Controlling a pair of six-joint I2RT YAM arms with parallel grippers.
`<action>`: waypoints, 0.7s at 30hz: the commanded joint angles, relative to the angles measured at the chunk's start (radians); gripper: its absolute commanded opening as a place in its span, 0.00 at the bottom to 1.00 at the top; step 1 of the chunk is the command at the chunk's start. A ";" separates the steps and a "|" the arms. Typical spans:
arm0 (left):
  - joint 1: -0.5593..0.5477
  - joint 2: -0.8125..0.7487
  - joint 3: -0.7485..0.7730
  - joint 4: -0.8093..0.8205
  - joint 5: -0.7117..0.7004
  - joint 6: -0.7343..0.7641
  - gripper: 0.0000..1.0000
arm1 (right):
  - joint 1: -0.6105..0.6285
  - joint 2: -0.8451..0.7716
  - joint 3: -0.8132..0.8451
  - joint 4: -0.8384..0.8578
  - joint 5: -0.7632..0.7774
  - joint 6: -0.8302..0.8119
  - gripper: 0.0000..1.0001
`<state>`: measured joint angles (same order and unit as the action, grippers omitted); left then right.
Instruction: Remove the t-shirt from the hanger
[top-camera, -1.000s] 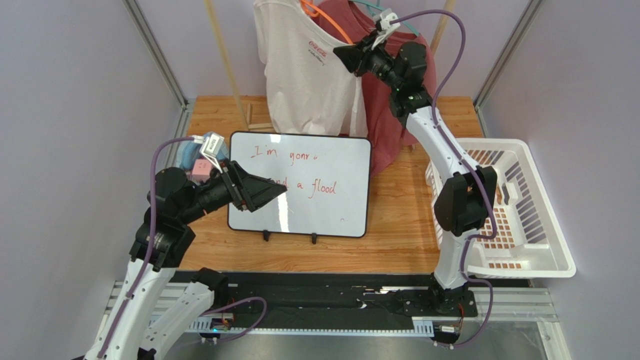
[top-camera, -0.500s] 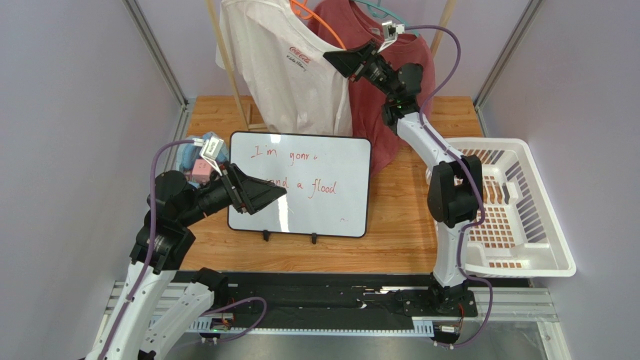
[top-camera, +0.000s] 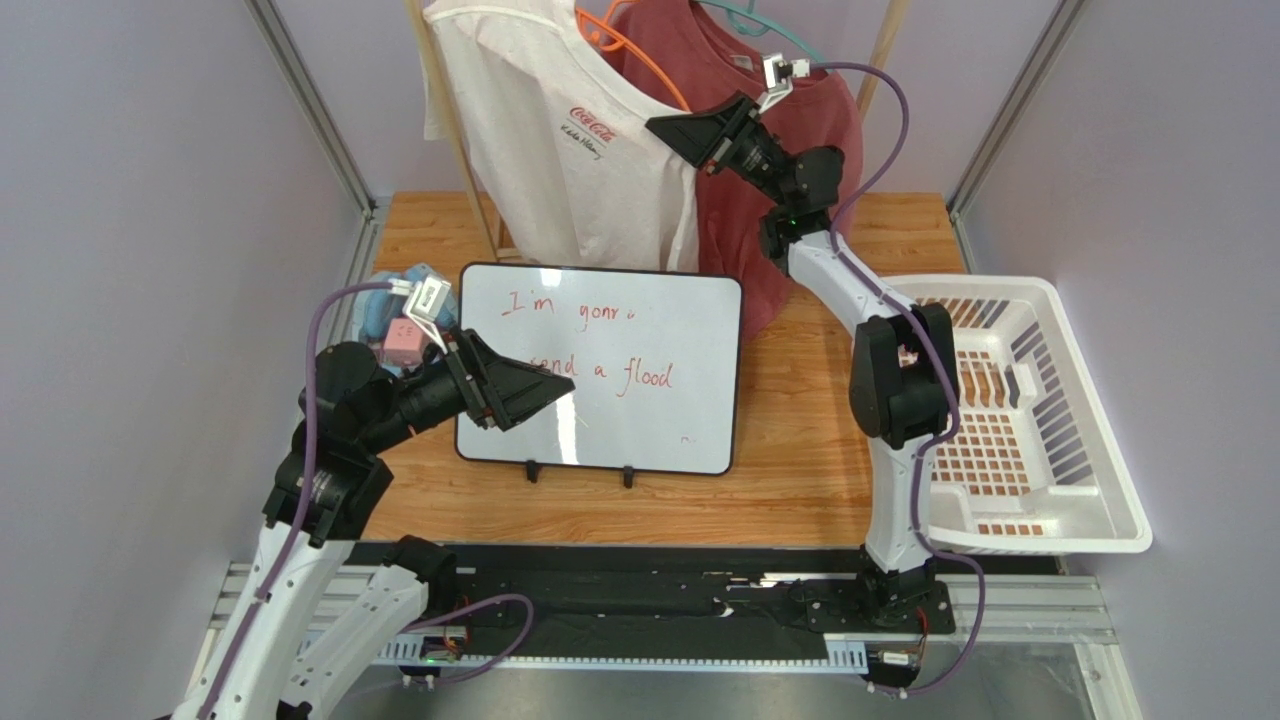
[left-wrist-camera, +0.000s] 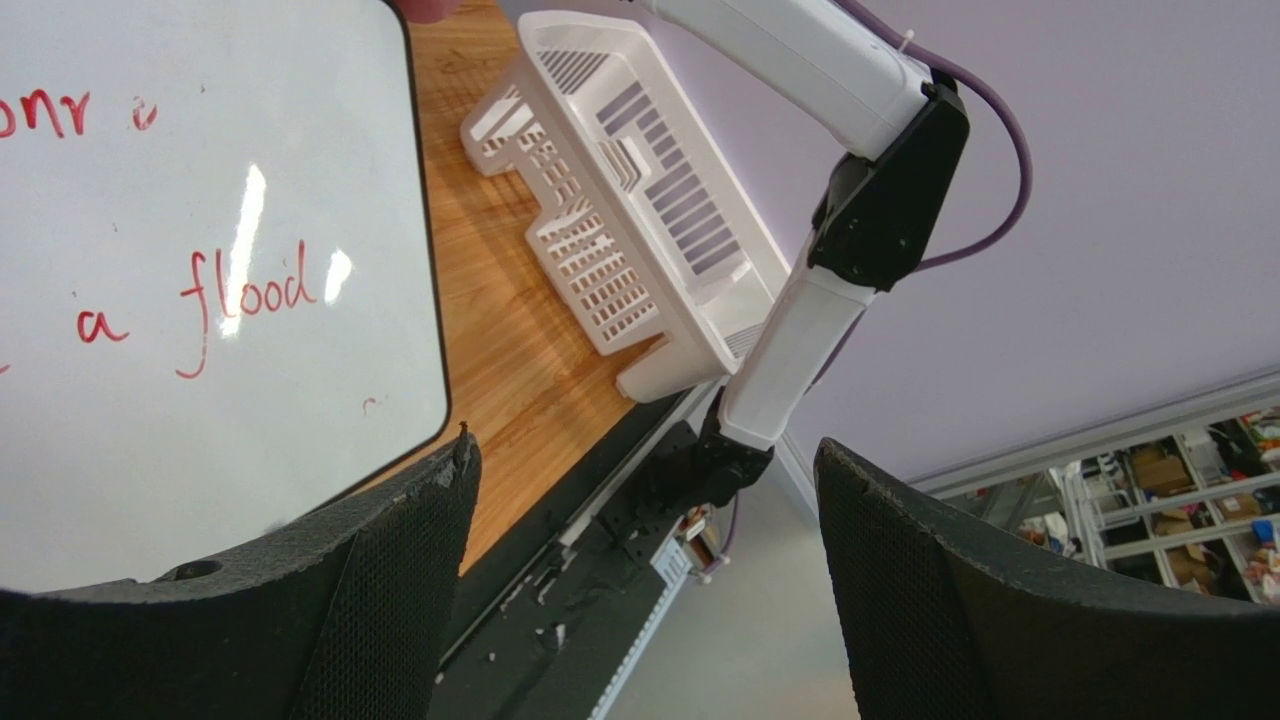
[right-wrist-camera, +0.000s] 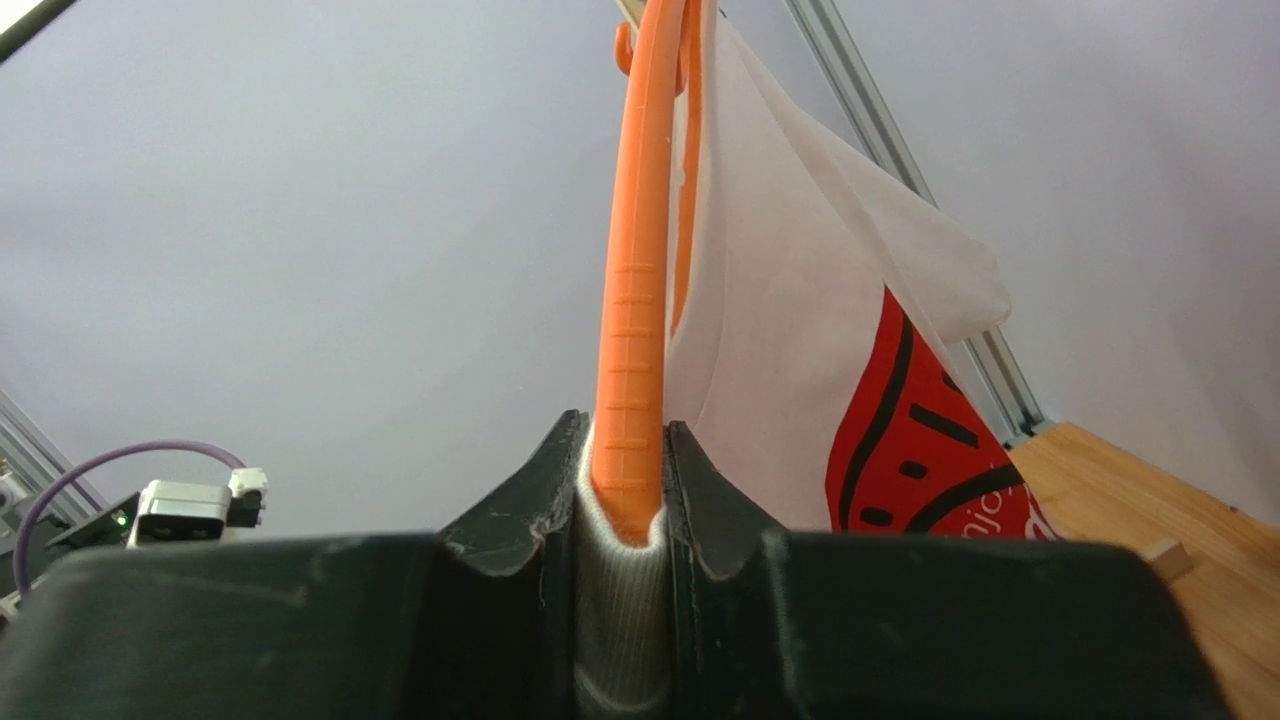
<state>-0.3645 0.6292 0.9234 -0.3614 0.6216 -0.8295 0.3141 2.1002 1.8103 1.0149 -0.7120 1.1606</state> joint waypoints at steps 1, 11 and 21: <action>0.001 0.016 0.026 0.050 0.032 -0.016 0.85 | -0.004 -0.086 -0.041 0.047 -0.007 -0.067 0.00; 0.001 0.226 0.294 0.099 0.046 0.047 0.84 | -0.004 -0.244 -0.144 -0.272 -0.044 -0.556 0.00; 0.028 0.621 0.748 0.154 -0.031 0.030 0.80 | -0.003 -0.439 -0.282 -0.625 -0.021 -1.104 0.00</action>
<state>-0.3580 1.1336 1.5303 -0.2581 0.6327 -0.8333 0.3126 1.7504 1.5631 0.4603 -0.7597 0.3050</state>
